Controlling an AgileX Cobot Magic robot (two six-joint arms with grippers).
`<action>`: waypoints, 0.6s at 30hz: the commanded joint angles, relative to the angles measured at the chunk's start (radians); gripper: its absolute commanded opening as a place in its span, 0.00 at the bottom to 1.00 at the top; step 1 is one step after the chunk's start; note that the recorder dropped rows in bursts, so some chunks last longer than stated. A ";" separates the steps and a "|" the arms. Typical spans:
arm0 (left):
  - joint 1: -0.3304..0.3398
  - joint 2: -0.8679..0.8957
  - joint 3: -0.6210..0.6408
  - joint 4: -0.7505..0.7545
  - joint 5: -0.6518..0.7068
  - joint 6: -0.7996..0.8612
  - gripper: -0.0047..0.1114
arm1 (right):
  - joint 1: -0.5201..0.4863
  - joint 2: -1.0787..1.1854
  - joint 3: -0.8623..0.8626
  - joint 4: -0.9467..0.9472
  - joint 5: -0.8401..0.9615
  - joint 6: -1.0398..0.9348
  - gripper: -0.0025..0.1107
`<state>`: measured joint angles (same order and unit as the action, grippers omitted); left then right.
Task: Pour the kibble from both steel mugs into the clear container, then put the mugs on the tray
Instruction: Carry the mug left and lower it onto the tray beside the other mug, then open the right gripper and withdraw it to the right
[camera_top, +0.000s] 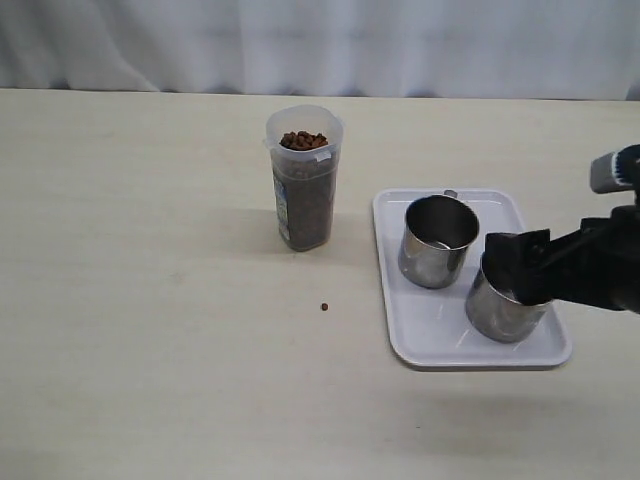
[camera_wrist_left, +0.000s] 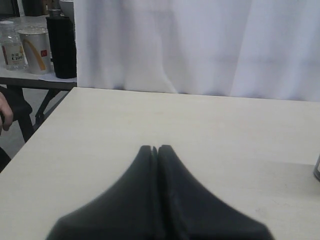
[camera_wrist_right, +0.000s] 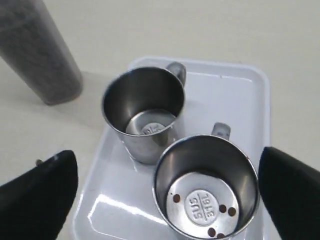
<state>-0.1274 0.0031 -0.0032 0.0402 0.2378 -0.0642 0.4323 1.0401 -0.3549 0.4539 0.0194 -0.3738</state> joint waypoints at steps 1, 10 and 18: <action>-0.002 -0.003 0.003 0.001 -0.005 0.001 0.04 | 0.003 -0.171 0.001 0.001 0.108 0.034 0.63; -0.002 -0.003 0.003 0.001 -0.005 0.001 0.04 | 0.003 -0.366 0.001 0.008 0.144 0.076 0.08; -0.002 -0.003 0.003 0.001 -0.011 0.001 0.04 | 0.003 -0.425 0.001 0.008 0.144 0.076 0.08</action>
<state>-0.1274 0.0031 -0.0032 0.0410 0.2378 -0.0642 0.4323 0.6269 -0.3543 0.4574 0.1562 -0.3034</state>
